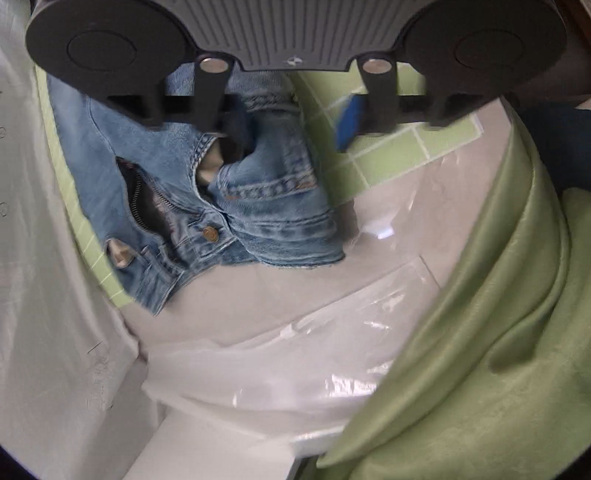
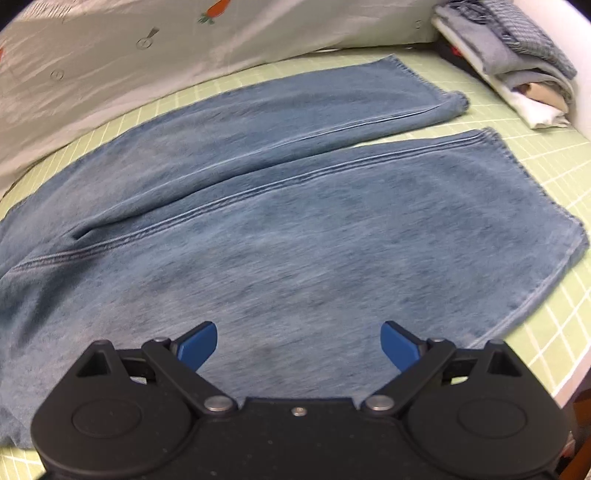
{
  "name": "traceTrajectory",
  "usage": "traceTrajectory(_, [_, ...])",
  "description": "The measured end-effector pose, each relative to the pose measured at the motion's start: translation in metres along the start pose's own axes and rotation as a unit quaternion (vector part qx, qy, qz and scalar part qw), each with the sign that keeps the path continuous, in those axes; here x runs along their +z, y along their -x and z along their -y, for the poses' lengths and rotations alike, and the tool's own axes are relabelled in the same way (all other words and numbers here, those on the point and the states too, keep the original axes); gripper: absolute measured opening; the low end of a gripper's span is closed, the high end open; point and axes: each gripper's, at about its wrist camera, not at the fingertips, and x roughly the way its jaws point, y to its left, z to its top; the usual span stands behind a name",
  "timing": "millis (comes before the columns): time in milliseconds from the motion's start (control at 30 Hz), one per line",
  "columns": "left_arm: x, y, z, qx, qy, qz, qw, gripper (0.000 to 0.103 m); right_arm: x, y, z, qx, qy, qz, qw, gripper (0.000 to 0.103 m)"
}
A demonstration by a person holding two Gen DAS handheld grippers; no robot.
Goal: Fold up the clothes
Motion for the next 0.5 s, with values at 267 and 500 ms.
traceTrajectory(267, [-0.023,0.041,0.029,-0.027,-0.038,0.039,0.9982,0.084,0.010,0.006,0.076,-0.043,-0.077,0.019,0.996,0.096])
traceTrajectory(500, [-0.072,0.069,0.064,-0.030,-0.067,0.048,0.9961,0.084,0.020,-0.001,0.168,-0.075,-0.152,0.028,0.985,0.092])
